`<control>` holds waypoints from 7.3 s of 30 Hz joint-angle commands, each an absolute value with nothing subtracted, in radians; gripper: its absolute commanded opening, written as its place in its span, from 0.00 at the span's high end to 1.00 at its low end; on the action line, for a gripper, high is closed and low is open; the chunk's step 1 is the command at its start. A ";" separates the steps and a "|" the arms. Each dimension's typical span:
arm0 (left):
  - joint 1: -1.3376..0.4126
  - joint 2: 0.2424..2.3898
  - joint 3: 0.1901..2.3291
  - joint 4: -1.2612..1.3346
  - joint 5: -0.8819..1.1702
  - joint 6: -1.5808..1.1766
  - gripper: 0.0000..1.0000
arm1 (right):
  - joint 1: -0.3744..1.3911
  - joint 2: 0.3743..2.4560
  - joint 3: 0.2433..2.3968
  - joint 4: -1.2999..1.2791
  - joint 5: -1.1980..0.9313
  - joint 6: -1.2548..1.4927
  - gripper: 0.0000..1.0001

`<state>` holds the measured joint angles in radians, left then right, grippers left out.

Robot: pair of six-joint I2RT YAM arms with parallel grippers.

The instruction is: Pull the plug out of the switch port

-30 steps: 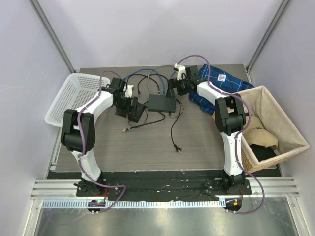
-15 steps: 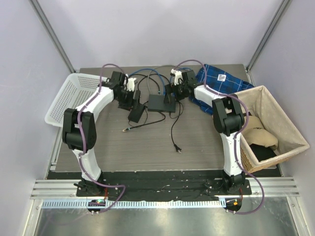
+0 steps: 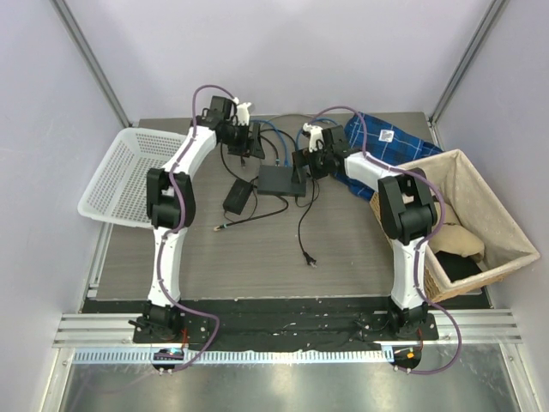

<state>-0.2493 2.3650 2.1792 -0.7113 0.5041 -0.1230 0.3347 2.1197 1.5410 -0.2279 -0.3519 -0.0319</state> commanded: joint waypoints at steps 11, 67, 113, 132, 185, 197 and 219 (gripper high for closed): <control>-0.279 2.468 2.212 -0.683 0.667 -0.146 0.34 | 0.354 1.990 1.410 -0.259 -0.365 -0.083 0.18; -0.333 2.399 2.063 -0.581 0.660 -0.086 0.37 | 0.367 1.993 1.332 -0.279 -0.364 -0.110 0.30; -0.252 2.048 1.709 -0.729 0.515 0.021 0.52 | 0.405 1.916 1.485 -0.367 -0.354 -0.173 0.24; -0.353 2.095 1.562 -0.721 0.595 0.086 0.99 | 0.405 2.005 1.363 -0.336 -0.336 -0.238 0.99; -0.222 1.999 1.582 -0.864 -0.118 -0.181 0.60 | 0.420 1.858 1.358 -0.244 -0.304 -0.031 0.57; -0.225 2.066 1.508 -0.827 -0.077 -0.161 0.65 | 0.437 1.905 1.396 -0.238 -0.310 -0.020 0.57; -0.184 1.931 1.514 -0.877 0.046 -0.244 0.58 | 0.439 1.939 1.402 -0.247 -0.321 -0.014 0.56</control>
